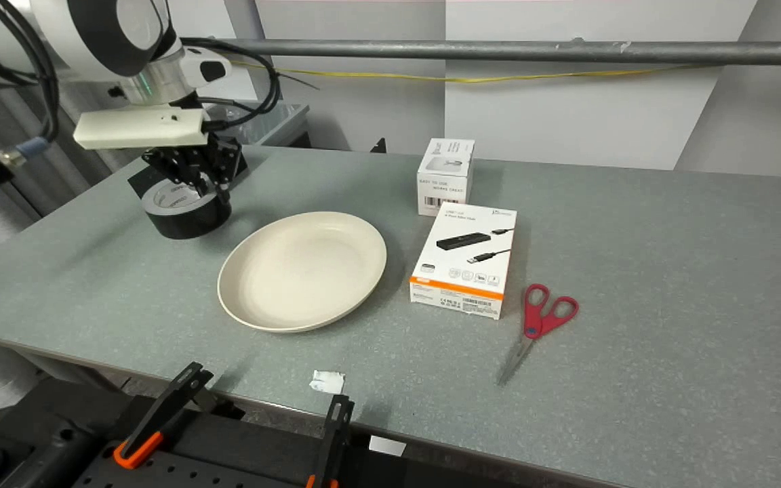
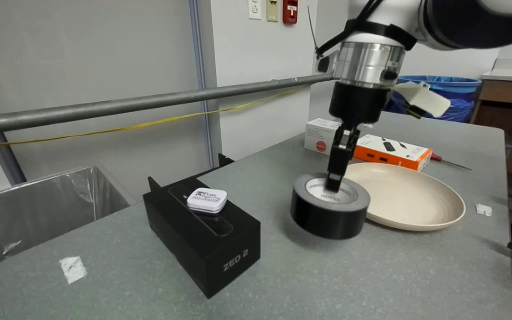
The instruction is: Put the black tape on the brown plate
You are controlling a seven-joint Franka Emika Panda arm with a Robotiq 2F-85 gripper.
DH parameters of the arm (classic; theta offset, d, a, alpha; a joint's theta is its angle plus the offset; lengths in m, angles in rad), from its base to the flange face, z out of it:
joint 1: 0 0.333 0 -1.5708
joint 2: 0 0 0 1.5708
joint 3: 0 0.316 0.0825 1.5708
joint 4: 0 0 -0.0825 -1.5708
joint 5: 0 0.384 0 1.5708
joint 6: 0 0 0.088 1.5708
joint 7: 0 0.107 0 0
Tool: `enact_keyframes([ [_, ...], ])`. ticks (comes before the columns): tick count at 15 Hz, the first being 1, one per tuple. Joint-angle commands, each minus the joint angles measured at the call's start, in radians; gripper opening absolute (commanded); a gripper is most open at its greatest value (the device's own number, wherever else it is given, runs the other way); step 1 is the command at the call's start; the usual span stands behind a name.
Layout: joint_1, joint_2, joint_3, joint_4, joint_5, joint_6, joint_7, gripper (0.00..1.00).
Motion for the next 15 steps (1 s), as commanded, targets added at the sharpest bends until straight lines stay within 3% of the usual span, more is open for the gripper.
enact_keyframes([
  [1, -0.077, -0.180, -0.003, -0.091, 0.062, -0.112, -0.036, 0.06],
  [5, -0.136, -0.287, -0.059, -0.169, 0.071, -0.196, -0.087, 0.06],
  [8, -0.175, -0.316, -0.115, -0.224, 0.052, -0.185, -0.129, 0.06],
  [12, -0.220, -0.247, -0.176, -0.233, -0.053, -0.157, -0.091, 0.06],
  [15, -0.231, -0.180, -0.194, -0.212, -0.064, -0.153, -0.081, 0.06],
])
